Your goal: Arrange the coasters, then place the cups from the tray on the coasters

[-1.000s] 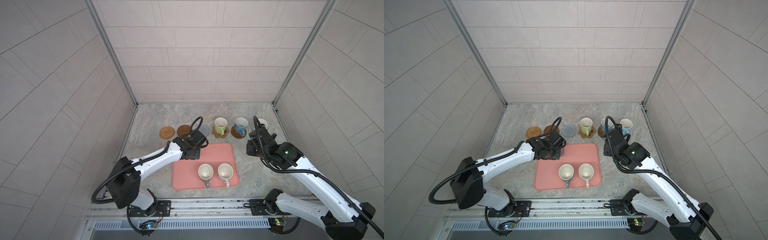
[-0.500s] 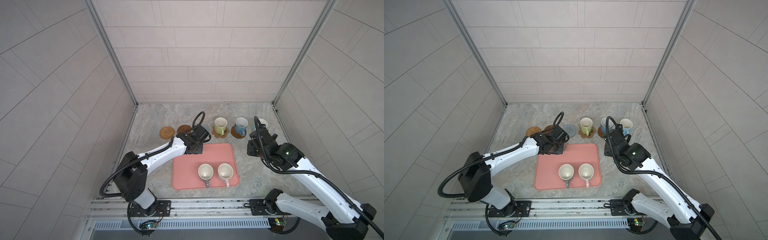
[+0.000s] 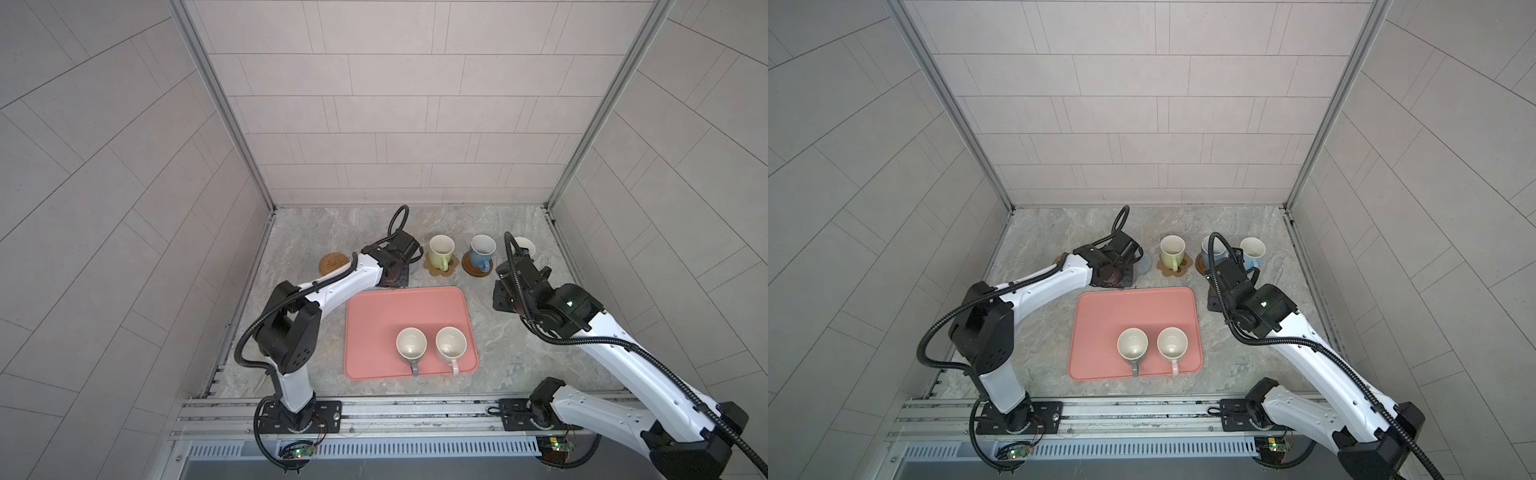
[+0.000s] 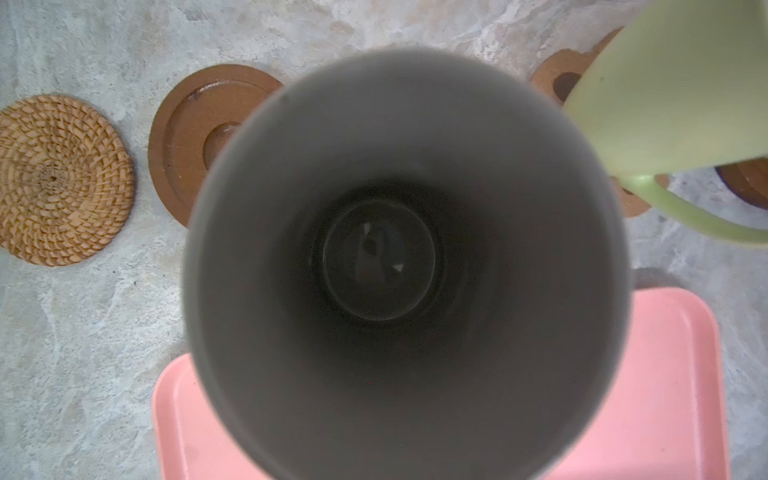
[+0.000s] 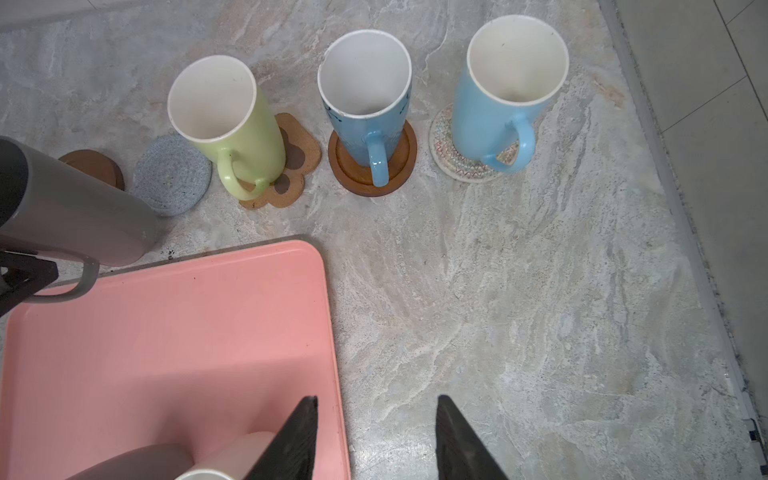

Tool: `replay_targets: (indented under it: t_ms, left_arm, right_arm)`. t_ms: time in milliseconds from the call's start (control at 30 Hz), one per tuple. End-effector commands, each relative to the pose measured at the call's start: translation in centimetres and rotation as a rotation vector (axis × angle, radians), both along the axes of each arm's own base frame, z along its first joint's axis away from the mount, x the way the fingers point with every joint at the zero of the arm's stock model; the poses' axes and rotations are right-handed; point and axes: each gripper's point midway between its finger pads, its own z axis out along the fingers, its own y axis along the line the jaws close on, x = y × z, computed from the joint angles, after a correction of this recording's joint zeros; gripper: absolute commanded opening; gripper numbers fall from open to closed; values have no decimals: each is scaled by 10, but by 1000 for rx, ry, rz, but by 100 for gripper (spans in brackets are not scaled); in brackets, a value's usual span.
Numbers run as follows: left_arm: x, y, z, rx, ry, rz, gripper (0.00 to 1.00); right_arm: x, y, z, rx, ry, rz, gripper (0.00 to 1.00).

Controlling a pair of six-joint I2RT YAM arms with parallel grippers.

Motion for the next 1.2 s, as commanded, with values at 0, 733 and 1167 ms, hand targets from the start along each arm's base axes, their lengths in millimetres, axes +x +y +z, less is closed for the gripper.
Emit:
replay_targets:
  t_ms: [0,733,1167]
  left_arm:
    - [30,-11,29,-49,-108,4,4]
    - [65,-31,24,-111,-114,14,4]
    - [77,-33,28,-96,-145,15,4]
  right_arm:
    - [1,-6,0,-27,-1,-20,49]
    - [10,-3,-3,-62,17,-15,49]
    - [9,-4,-2,-63,17,-18,49]
